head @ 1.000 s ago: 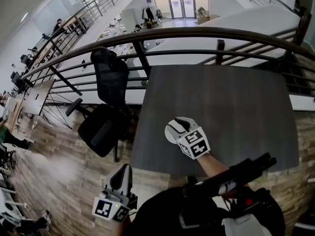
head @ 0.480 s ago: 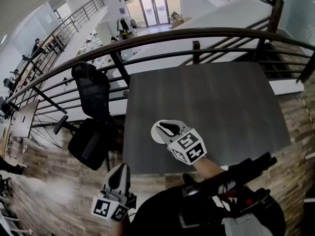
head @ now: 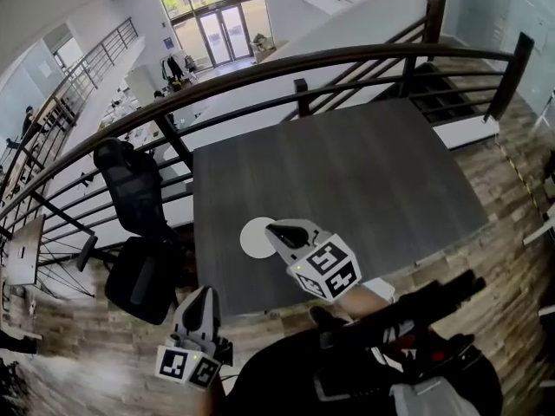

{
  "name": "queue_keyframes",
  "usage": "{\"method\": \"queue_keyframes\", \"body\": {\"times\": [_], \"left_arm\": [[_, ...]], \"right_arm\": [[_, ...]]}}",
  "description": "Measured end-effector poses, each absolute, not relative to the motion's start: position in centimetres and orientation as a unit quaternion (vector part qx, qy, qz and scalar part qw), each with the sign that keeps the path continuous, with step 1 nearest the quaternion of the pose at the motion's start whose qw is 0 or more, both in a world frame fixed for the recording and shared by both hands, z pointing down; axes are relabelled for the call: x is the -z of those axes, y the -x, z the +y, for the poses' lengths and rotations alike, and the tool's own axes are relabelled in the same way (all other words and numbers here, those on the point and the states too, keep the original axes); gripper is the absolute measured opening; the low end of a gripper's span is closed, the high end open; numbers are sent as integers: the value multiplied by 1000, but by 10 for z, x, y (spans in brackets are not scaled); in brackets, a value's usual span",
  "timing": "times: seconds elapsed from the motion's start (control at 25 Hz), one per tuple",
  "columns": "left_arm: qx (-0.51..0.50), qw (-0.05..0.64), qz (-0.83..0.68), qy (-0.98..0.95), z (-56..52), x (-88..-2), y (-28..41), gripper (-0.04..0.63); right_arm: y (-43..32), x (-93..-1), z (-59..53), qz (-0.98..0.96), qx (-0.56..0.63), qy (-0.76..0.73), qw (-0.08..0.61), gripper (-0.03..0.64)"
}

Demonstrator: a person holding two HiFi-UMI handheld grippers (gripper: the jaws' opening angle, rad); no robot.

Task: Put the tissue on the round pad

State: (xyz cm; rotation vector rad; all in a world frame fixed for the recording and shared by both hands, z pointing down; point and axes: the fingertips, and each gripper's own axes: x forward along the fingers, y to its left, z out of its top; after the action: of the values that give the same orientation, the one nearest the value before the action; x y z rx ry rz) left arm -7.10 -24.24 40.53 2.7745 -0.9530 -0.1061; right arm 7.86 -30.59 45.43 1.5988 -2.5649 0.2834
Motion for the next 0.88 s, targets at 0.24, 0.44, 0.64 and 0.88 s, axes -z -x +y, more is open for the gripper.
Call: {"method": "queue_keyframes", "body": {"times": [0.24,0.44,0.64,0.88], "left_arm": [[29,100,-314,-944,-253,-415,66,5],[7,101,-322,-941,-258,-431,72,5],[10,99,-313,-945,-256,-428,71,5],[14,103,-307,-946,-251,-426,66,5]], "right_arm": [[-91,-448,-292,-829,-92,-549,55,2],[-97,-445,-282,-822,-87,-561,51,2],[-95,-439,-275,-818,-80,-567,52,2],[-99,-436,-270,-817,-77,-570,50,2]]}}
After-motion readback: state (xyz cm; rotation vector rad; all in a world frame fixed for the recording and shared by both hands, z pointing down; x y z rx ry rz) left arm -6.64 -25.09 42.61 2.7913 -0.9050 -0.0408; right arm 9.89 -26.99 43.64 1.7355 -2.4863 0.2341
